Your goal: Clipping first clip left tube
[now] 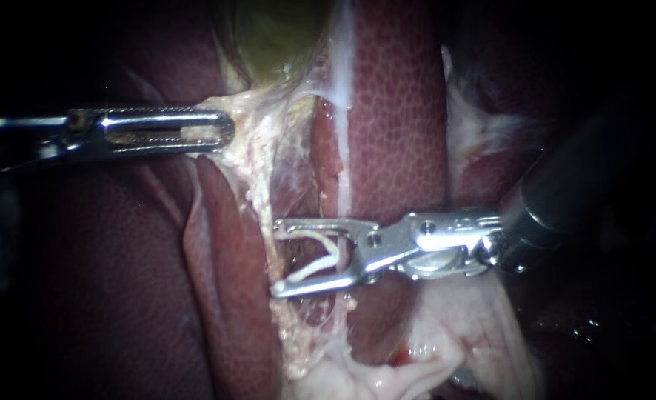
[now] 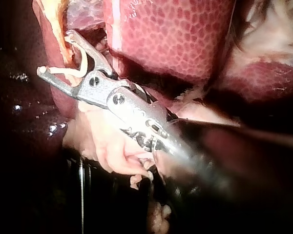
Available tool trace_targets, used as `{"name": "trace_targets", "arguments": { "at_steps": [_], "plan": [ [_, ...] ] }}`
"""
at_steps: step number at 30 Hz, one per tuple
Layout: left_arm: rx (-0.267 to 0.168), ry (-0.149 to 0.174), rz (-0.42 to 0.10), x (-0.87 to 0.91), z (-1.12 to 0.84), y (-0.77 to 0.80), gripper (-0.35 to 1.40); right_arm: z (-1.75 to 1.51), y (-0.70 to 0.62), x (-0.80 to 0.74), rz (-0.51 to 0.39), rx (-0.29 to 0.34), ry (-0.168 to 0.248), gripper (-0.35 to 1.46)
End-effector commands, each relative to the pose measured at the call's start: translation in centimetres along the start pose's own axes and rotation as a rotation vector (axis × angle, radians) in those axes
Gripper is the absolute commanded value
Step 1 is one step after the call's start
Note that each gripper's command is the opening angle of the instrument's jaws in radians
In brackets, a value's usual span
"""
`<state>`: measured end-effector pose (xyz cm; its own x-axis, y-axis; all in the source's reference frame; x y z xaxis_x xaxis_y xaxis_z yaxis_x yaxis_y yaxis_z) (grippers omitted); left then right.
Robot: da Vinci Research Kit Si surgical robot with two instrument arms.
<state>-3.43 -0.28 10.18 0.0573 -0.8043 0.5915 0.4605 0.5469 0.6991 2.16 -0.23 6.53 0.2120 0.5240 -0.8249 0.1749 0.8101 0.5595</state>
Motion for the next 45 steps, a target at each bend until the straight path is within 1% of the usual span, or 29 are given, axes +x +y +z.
{"name": "trace_targets", "arguments": {
  "at_steps": [1, 7, 13, 23, 28, 33, 45],
  "plan": [
    [0.0, 0.0, 0.0, 0.0, 0.0, 0.0, -0.35, 0.01, 0.01, -0.01, 0.0, -0.002, 0.0, 0.6],
    [0.0, 0.0, 0.0, 0.0, 0.0, -0.01, -0.35, 0.07, 0.03, -0.04, 0.01, 0.004, -0.002, 0.6],
    [0.0, 0.0, 0.0, 0.0, 0.0, -0.01, -0.35, 0.16, 0.02, -0.09, 0.023, 0.022, 0.0, 0.6],
    [-0.001, 0.0, 0.0, 0.0, 0.0, 0.0, -0.35, 0.29, -0.12, -0.2, 0.081, 0.114, 0.003, 0.6],
    [-0.001, 0.0, 0.0, 0.0, 0.0, 0.0, -0.35, 0.39, -0.15, -0.27, 0.09, 0.141, 0.001, 0.6],
    [-0.001, 0.0, 0.0, 0.0, 0.0, 0.0, -0.35, 0.46, -0.15, -0.33, 0.1, 0.151, -0.001, 0.6],
    [-0.001, 0.0, 0.0, 0.01, 0.0, 0.0, -0.35, 0.55, -0.12, -0.46, 0.117, 0.148, -0.004, 0.59]
  ]
}}
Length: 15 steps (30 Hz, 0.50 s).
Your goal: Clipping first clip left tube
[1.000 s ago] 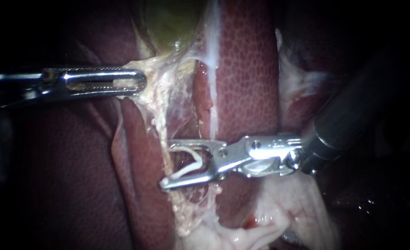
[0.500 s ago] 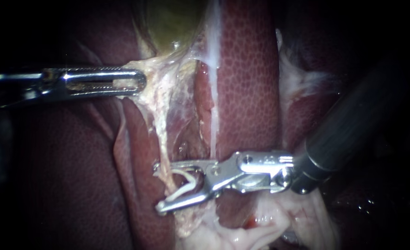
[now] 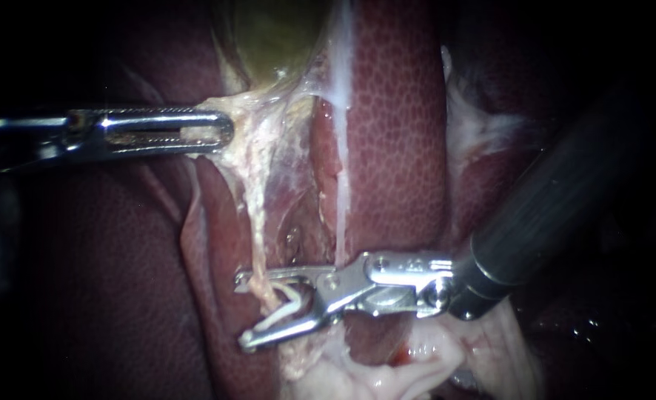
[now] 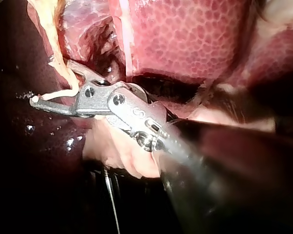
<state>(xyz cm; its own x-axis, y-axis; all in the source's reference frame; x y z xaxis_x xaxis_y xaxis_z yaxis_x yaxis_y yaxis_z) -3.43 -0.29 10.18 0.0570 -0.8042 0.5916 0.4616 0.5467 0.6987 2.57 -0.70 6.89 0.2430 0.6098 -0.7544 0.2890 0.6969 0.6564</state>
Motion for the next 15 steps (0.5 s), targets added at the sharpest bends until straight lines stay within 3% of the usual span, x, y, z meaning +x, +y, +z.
{"name": "trace_targets", "arguments": {
  "at_steps": [1, 4, 7, 9, 15],
  "plan": [
    [0.0, 0.0, 0.0, 0.0, 0.0, 0.0, -0.35, 0.0, 0.0, 0.0, 0.001, 0.0, 0.001, 0.59],
    [0.0, 0.0, 0.0, 0.01, 0.0, 0.0, -0.35, -0.03, 0.01, 0.0, 0.007, 0.014, -0.003, 0.49],
    [-0.001, 0.0, 0.0, 0.01, 0.0, 0.0, -0.35, -0.12, 0.02, 0.0, 0.052, 0.064, -0.04, -0.14],
    [-0.001, 0.0, 0.0, 0.01, 0.0, -0.01, -0.35, -0.17, 0.05, 0.02, 0.05, 0.065, -0.045, -0.35],
    [-0.001, 0.0, -0.006, 0.01, 0.0, 0.0, -0.35, -0.17, 0.06, 0.02, 0.065, 0.071, -0.046, -0.35]
  ]
}}
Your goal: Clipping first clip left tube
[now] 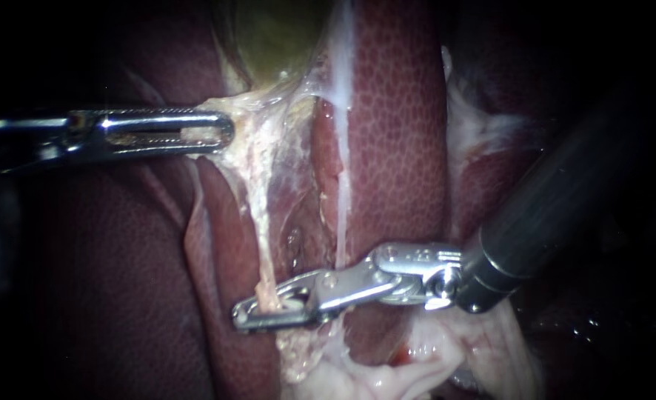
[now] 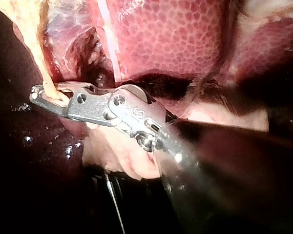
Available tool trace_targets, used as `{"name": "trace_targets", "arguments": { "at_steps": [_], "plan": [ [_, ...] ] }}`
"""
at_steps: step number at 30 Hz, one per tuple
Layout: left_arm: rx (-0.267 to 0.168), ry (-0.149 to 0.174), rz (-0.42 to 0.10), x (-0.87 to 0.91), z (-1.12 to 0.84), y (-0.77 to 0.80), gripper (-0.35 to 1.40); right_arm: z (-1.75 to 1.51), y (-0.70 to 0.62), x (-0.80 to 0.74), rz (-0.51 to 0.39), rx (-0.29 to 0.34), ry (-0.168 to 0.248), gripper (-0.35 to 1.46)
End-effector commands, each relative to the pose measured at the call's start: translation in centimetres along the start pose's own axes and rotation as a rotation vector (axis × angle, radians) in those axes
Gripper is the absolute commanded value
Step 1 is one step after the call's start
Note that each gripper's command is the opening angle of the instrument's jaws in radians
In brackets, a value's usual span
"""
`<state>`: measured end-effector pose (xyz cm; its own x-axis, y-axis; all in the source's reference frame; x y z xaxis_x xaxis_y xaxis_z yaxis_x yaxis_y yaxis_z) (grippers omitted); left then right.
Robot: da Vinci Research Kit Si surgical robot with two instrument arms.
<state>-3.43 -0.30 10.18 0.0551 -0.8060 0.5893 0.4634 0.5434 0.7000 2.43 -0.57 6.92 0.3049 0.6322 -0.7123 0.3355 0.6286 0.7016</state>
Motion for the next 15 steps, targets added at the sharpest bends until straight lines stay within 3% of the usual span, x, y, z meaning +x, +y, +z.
{"name": "trace_targets", "arguments": {
  "at_steps": [1, 15],
  "plan": [
    [0.001, 0.0, -0.002, 0.0, 0.0, 0.0, -0.35, 0.01, -0.01, 0.0, 0.002, 0.001, 0.001, -0.35],
    [0.001, 0.0, -0.002, 0.0, -0.01, 0.0, -0.35, 0.0, 0.01, -0.01, 0.007, 0.001, 0.001, -0.35]
  ]
}}
